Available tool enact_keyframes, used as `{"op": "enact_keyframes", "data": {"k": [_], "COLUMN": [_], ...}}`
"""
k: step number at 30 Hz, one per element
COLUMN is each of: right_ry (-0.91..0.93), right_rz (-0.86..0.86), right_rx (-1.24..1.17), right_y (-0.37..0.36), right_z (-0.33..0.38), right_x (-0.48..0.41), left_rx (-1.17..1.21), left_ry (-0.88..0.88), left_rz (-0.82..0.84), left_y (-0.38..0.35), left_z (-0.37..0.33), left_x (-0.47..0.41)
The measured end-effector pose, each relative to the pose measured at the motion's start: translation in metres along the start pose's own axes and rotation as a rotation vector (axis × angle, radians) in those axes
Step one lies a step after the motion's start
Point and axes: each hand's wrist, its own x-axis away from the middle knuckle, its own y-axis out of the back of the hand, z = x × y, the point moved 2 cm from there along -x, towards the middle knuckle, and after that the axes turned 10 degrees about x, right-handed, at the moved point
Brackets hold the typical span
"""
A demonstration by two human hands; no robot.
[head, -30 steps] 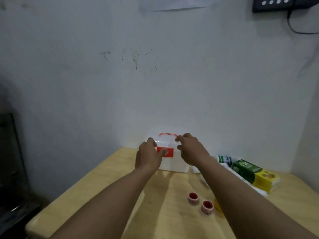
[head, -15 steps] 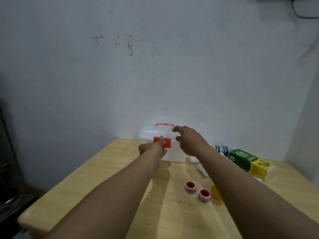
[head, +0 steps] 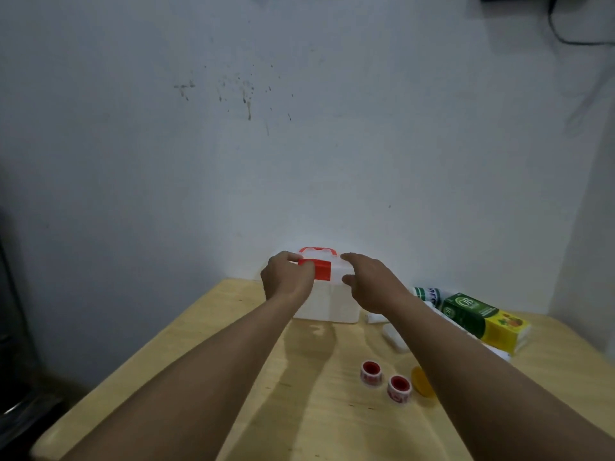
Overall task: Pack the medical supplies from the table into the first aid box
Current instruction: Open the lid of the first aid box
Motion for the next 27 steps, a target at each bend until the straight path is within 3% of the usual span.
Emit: {"op": "enact_keyframes", "data": {"k": [6, 11, 16, 27], "right_ry": [-0.086, -0.131, -0.283, -0.309], "right_rz": [0.025, 0.065, 0.071, -0.109], "right_rx": [-0.127, -0.238, -0.384, -0.532], "right_y": [-0.008, -0.013, -0.009, 0.002], "right_z": [-0.004, -0.003, -0.003, -0.006], "right_x": [0.006, 0.010, 0.017, 0.031], "left_rx": [-0.254, -0.200, -0.190, -0.167], "left_ry": [-0.123, -0.007, -0.032, -0.048], "left_rz": [-0.052, 0.164, 0.105, 0.089], "left_y": [0.009, 0.017, 0.024, 0.040], "left_z": [0.025, 0.046, 0.038, 0.017], "left_x": [-0.020, -0.033, -0.026, -0.025]}}
